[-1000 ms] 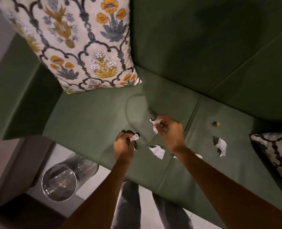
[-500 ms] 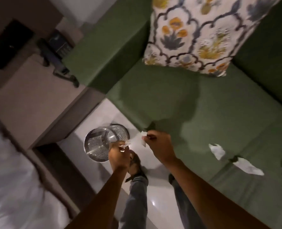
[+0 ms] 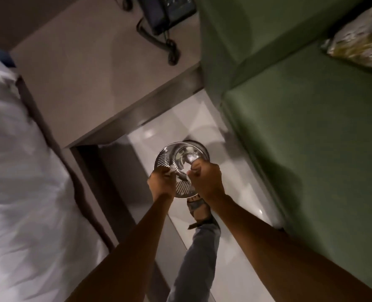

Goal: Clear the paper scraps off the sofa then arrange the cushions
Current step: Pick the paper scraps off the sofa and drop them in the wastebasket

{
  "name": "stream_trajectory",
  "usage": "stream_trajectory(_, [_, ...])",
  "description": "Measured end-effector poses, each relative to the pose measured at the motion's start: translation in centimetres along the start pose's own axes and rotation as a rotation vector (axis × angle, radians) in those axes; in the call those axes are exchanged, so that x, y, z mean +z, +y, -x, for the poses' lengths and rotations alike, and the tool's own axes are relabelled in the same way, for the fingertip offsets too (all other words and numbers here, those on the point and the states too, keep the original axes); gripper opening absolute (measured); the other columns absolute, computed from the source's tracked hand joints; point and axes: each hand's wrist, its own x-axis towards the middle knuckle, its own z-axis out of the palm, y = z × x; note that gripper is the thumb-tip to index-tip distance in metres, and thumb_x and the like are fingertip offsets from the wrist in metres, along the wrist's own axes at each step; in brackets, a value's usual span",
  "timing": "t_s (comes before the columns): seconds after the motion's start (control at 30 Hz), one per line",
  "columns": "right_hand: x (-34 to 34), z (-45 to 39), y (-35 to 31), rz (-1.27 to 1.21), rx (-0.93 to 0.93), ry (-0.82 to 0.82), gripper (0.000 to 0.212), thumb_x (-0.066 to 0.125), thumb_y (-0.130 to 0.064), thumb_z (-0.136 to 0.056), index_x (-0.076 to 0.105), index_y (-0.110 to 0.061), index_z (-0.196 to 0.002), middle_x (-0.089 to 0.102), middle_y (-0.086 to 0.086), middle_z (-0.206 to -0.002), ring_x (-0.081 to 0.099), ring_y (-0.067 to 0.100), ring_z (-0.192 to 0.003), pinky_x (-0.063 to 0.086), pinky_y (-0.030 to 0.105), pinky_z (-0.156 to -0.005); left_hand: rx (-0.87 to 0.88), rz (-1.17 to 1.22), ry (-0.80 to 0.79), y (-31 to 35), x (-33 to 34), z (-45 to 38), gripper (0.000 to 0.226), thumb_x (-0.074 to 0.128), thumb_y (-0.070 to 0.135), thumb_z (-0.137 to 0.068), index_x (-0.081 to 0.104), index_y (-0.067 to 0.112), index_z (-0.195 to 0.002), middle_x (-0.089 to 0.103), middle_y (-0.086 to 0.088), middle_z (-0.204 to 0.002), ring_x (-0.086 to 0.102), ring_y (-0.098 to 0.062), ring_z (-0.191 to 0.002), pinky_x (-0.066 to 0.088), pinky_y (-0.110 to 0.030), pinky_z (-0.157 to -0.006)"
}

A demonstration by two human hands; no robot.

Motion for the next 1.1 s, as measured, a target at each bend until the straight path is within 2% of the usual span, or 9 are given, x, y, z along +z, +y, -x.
stream_trajectory(0.07, [1.6, -1.2, 0.5, 0.036, 0.048, -0.078, 0.031, 0.078, -0.017, -0.092, 0.072, -0.004, -0.120, 0.081, 0.017, -0.114, 0.076, 0.038, -0.108, 0.063, 0.049, -0.096, 0.001, 0.017, -0.039, -0.7, 0.7, -1.0, 0.026, 0.078, 0.015, -0.090, 0.076, 0.008, -0.115, 0.078, -0.019, -0.113, 0.072, -0.040, -0.107, 0.055, -0.039, -0.090])
stream_trajectory(0.13, [2.3, -1.8, 1.0, 0.060, 0.072, -0.136, 0.065, 0.085, -0.019, -0.090, 0.056, -0.007, -0.146, 0.074, 0.015, -0.137, 0.070, 0.034, -0.128, 0.058, 0.047, -0.108, 0.016, 0.026, -0.092, -1.1, 1.2, -1.3, 0.047, 0.078, 0.011, -0.089, 0.063, 0.008, -0.134, 0.069, -0.017, -0.133, 0.066, -0.040, -0.119, 0.052, -0.043, -0.101])
stream_trajectory(0.2, [2.5, -1.5, 1.6, 0.056, 0.065, -0.159, 0.076, 0.086, -0.016, -0.090, 0.047, -0.010, -0.155, 0.069, 0.013, -0.145, 0.067, 0.033, -0.134, 0.057, 0.046, -0.111, 0.055, 0.012, -0.117, -1.2, 1.3, -0.9, 0.056, 0.077, 0.010, -0.089, 0.056, 0.010, -0.141, 0.060, -0.015, -0.143, 0.064, -0.042, -0.122, 0.052, -0.048, -0.102])
stream_trajectory(0.33, [1.2, 0.3, 2.2, 0.027, 0.013, -0.156, 0.069, 0.080, -0.023, -0.094, 0.048, -0.013, -0.154, 0.066, 0.010, -0.149, 0.065, 0.031, -0.136, 0.057, 0.049, -0.112, 0.105, -0.011, -0.121, -0.6, 0.3, 0.6, 0.053, 0.073, 0.017, -0.093, 0.053, 0.012, -0.142, 0.055, -0.014, -0.148, 0.064, -0.042, -0.121, 0.054, -0.047, -0.095])
stream_trajectory(0.57, [-5.0, 3.2, 2.1, -0.029, -0.086, 0.007, 0.062, 0.078, -0.022, -0.096, 0.051, -0.014, -0.152, 0.067, 0.008, -0.147, 0.067, 0.027, -0.132, 0.059, 0.045, -0.110, 0.292, -0.052, -0.138, 2.9, -0.4, 4.9, 0.047, 0.059, 0.032, -0.106, 0.052, 0.007, -0.145, 0.060, -0.020, -0.143, 0.069, -0.038, -0.113, 0.053, -0.036, -0.084])
stream_trajectory(0.7, [-10.5, 4.3, 3.8, 0.007, -0.108, 0.153, 0.062, 0.075, -0.009, -0.095, 0.053, -0.008, -0.153, 0.061, 0.011, -0.155, 0.062, 0.029, -0.138, 0.056, 0.048, -0.112, 0.461, -0.036, -0.089, 6.5, 1.4, 8.7, 0.041, 0.056, 0.031, -0.108, 0.051, 0.009, -0.143, 0.055, -0.019, -0.146, 0.059, -0.036, -0.127, 0.054, -0.043, -0.099])
stream_trajectory(0.83, [-16.7, 6.5, 6.4, -0.038, -0.080, 0.249, 0.059, 0.073, -0.012, -0.095, 0.053, -0.014, -0.151, 0.072, 0.008, -0.138, 0.071, 0.027, -0.122, 0.061, 0.045, -0.102, 0.580, -0.035, -0.094, 11.6, 4.2, 14.3, 0.038, 0.052, 0.038, -0.110, 0.050, 0.015, -0.141, 0.054, -0.012, -0.141, 0.050, -0.023, -0.129, 0.049, -0.039, -0.106])
stream_trajectory(1.0, [-23.8, 10.7, 10.8, -0.105, -0.068, 0.392, 0.048, 0.069, -0.034, -0.102, 0.058, -0.020, -0.146, 0.074, 0.006, -0.135, 0.074, 0.025, -0.117, 0.063, 0.040, -0.096, 0.795, -0.026, -0.157, 18.4, 8.6, 21.4, 0.037, 0.052, 0.036, -0.110, 0.050, 0.019, -0.143, 0.056, -0.007, -0.139, 0.053, -0.023, -0.127, 0.050, -0.036, -0.102])
stream_trajectory(1.1, [-28.0, 14.1, 14.8, -0.106, 0.027, 0.544, 0.046, 0.067, -0.021, -0.100, 0.059, -0.018, -0.145, 0.071, 0.010, -0.135, 0.071, 0.031, -0.118, 0.059, 0.039, -0.096, 0.941, -0.066, -0.240, 21.1, 11.4, 25.9, 0.038, 0.055, 0.028, -0.110, 0.054, 0.012, -0.144, 0.057, -0.010, -0.137, 0.055, -0.026, -0.125, 0.055, -0.040, -0.099])
